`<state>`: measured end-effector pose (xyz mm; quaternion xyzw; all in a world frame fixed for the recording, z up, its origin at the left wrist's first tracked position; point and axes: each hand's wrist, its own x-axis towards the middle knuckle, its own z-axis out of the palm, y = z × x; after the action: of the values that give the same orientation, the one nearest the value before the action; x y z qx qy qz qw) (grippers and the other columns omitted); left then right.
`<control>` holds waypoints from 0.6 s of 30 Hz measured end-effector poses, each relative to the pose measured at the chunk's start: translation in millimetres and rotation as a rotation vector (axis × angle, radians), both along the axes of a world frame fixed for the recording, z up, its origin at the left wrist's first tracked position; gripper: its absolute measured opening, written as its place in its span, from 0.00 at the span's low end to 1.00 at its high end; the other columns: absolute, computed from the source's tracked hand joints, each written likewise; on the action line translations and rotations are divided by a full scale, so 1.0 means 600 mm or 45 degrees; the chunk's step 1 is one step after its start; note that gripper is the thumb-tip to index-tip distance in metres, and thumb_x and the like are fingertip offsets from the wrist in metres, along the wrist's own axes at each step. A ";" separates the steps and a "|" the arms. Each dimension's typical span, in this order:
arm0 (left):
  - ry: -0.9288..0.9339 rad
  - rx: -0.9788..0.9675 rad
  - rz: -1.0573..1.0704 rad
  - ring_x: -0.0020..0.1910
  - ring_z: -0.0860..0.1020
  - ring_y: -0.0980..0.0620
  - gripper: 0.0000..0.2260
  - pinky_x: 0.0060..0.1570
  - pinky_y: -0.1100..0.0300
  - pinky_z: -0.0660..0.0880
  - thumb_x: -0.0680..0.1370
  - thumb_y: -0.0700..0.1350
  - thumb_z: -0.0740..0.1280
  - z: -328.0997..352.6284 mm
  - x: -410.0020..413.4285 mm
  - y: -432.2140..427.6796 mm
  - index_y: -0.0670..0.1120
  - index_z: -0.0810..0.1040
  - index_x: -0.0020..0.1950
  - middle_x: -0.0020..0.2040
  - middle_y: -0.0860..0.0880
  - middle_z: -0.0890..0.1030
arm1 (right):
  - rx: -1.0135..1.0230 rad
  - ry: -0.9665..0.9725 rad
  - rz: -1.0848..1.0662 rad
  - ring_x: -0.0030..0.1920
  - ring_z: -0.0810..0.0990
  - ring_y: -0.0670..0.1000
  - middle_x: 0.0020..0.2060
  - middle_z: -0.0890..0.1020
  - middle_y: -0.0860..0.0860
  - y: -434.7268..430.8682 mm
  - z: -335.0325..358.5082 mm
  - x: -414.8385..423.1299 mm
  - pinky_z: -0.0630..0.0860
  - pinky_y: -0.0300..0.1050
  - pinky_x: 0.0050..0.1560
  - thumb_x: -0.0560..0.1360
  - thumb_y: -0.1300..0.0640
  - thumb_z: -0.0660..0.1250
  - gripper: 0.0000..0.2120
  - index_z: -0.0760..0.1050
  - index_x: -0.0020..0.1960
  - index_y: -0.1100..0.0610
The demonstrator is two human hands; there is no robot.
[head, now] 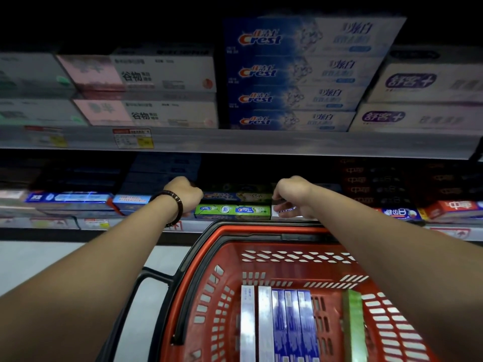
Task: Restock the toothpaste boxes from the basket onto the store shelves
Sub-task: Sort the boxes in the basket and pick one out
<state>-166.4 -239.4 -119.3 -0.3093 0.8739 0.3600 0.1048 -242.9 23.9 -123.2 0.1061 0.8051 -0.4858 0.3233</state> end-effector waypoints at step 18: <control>0.014 0.043 0.026 0.38 0.79 0.43 0.09 0.40 0.52 0.77 0.79 0.43 0.68 -0.005 0.000 -0.005 0.37 0.82 0.47 0.38 0.41 0.80 | -0.003 -0.029 -0.003 0.44 0.80 0.57 0.47 0.79 0.59 0.001 0.019 -0.001 0.83 0.54 0.50 0.81 0.62 0.63 0.04 0.76 0.51 0.59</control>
<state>-166.4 -242.6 -122.1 -0.3146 0.8651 0.3773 0.1017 -243.3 24.4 -111.7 0.1122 0.8007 -0.4860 0.3318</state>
